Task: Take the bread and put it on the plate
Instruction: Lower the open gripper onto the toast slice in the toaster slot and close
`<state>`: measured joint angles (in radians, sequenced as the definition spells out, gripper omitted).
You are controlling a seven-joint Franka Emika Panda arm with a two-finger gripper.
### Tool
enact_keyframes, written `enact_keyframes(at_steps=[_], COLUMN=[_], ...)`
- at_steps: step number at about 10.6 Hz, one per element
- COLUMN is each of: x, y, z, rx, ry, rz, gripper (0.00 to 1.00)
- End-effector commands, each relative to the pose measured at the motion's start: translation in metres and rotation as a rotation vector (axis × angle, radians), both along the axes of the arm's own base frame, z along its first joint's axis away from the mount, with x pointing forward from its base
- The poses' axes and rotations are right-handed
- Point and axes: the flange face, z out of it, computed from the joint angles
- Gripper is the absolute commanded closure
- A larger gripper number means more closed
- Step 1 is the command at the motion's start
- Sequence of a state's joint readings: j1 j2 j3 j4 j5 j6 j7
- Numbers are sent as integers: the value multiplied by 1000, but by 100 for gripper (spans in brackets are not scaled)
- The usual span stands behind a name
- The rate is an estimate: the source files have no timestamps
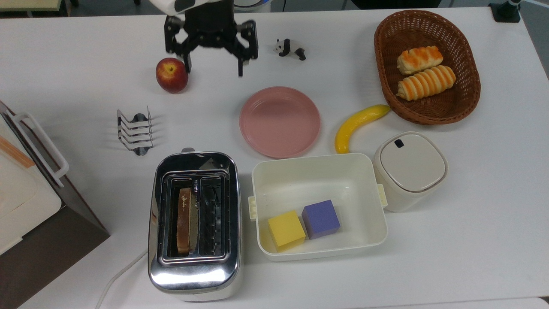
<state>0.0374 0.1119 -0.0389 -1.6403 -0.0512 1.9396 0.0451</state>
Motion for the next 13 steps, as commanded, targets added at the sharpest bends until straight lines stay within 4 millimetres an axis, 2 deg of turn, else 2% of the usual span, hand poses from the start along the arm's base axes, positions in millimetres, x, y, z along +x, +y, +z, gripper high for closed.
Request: enact_keyframes(at_steps=[1,3,4,8,9,11,13], x=[53,84,100,138,142,144,144], y=[-9,-21,-21,-29,-31,-33,-27], z=[-9,-22,-34,-66,-71,-81,-81], rx=[21,43,33,-32,-45,-68,-69], ry=[-222,-406,-452,-511,-531,-522,-519], rz=[-26,-116,-102,-72,-65,-56,-46], gripper=[0,0,0,1,9,36,80])
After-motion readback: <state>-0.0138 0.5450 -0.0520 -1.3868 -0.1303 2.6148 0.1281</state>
